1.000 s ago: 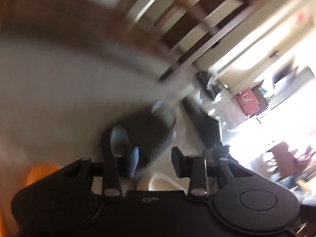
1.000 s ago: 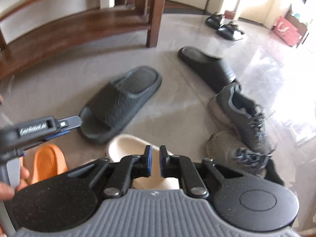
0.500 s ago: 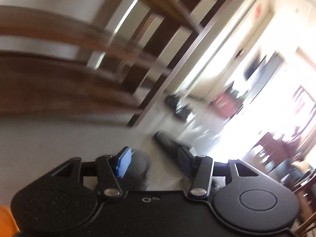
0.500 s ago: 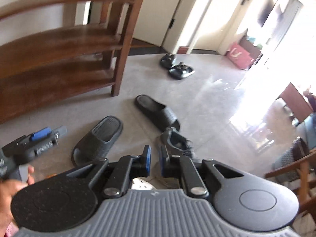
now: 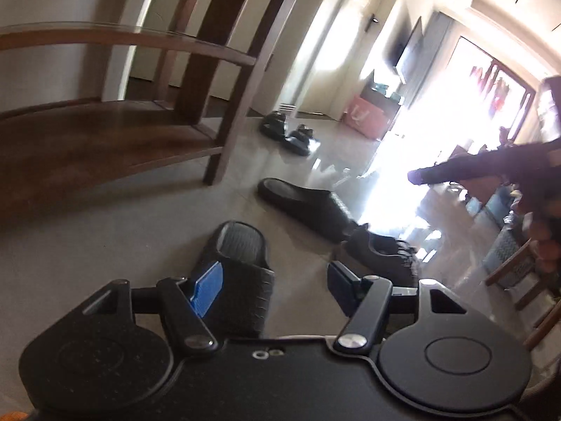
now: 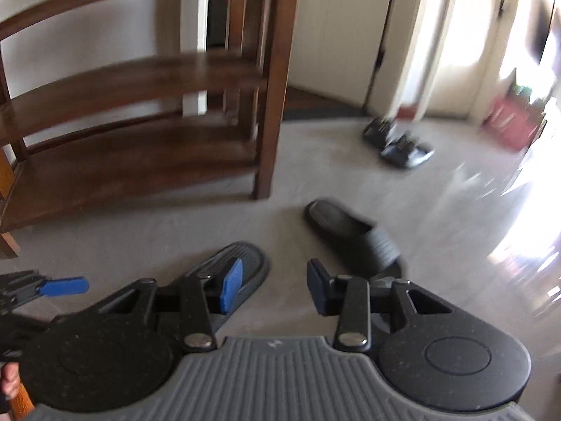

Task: Organize scattered shoes
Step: 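Move the left tool to another black slide and grasp its strap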

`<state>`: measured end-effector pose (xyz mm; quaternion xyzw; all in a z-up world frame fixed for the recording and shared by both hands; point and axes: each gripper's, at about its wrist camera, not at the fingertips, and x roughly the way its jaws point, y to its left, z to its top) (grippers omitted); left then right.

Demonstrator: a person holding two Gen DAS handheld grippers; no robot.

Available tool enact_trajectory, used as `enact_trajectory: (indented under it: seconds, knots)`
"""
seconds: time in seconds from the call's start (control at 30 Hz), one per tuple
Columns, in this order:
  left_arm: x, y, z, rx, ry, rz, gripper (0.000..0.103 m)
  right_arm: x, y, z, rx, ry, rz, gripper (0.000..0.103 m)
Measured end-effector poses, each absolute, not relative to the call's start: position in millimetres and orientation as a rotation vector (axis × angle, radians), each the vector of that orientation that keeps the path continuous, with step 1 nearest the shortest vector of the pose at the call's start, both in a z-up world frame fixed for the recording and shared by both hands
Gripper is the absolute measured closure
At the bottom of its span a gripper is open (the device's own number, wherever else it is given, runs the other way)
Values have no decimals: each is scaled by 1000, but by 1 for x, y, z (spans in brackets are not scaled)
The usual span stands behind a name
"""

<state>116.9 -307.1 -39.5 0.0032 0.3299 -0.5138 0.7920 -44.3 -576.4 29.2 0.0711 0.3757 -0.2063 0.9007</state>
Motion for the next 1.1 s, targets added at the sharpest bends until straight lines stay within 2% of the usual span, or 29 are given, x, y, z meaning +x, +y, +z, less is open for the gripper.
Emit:
enact_trajectory:
  seconds: [0.2, 0.5, 0.67, 0.8, 1.1]
  knots:
    - [98, -374, -65, 159, 747, -974, 37, -22, -626, -46, 194, 780, -247, 59]
    - [113, -448, -60, 432, 840, -887, 37, 37, -715, -88, 303, 690, -34, 59]
    - [144, -461, -48, 346, 872, -665, 37, 47, -722, -95, 295, 699, 25, 59]
    - [151, -476, -70, 313, 864, -555, 41, 45, -715, -98, 255, 720, 35, 60]
    - [173, -491, -104, 275, 1007, -445, 42, 45, -698, -97, 206, 803, -40, 60]
